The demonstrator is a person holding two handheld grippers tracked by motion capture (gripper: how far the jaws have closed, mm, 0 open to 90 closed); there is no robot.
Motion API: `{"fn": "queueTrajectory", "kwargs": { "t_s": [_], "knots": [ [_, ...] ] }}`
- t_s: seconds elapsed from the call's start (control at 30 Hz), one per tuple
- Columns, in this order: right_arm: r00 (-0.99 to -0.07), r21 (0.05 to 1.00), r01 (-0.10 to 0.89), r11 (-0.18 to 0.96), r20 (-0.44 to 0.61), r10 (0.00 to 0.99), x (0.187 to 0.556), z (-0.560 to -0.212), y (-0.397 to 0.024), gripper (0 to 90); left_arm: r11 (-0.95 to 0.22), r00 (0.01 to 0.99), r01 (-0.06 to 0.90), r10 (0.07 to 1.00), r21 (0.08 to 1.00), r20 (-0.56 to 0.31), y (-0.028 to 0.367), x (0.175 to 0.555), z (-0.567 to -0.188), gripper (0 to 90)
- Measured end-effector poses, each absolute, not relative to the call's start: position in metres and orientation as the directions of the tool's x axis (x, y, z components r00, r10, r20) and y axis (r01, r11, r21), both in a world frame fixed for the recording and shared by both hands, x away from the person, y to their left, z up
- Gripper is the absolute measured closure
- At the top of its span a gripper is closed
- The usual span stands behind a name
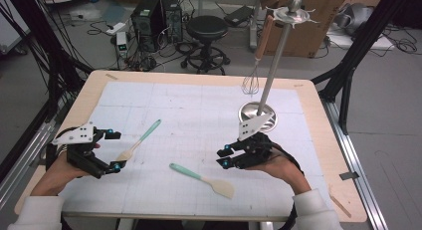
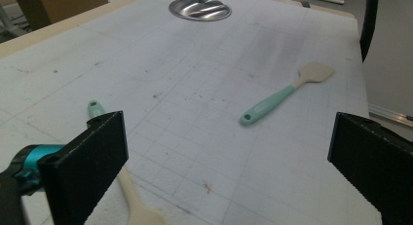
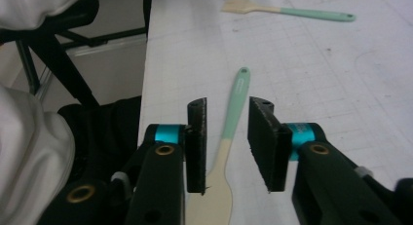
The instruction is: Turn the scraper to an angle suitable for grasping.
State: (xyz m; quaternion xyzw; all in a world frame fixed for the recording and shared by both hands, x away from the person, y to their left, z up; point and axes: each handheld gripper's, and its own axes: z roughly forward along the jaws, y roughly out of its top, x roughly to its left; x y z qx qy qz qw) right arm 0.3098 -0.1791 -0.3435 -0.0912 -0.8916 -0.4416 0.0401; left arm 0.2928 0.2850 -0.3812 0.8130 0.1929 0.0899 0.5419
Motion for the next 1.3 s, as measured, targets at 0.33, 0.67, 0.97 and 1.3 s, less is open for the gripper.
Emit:
{"fn": "queueTrajectory", "kwargs": {
  "t_s": [0.33,0.67,0.97,1.3],
  "knots": [
    [-0.987,0.710,0.161,0.685,0.119,0.108,0.306,-0.355,-0.153,87.5,-0.325,0.907,0.213,0.415,0.921,-0.063,0.288,0.292,-0.380,1.7],
    [-0.991,0.618,0.130,0.775,0.099,0.088,0.297,-0.376,-0.128,89.1,-0.336,0.910,0.208,0.410,0.919,-0.056,0.287,0.291,-0.380,1.7],
    [-0.993,0.557,0.103,0.824,0.105,0.053,0.295,-0.392,-0.108,89.2,-0.324,0.908,0.207,0.414,0.923,-0.058,0.290,0.289,-0.378,1.7],
    [-0.991,0.501,0.114,0.858,0.118,0.063,0.295,-0.405,-0.104,89.2,-0.325,0.909,0.209,0.413,0.922,-0.060,0.289,0.290,-0.379,1.7]
  ]
}}
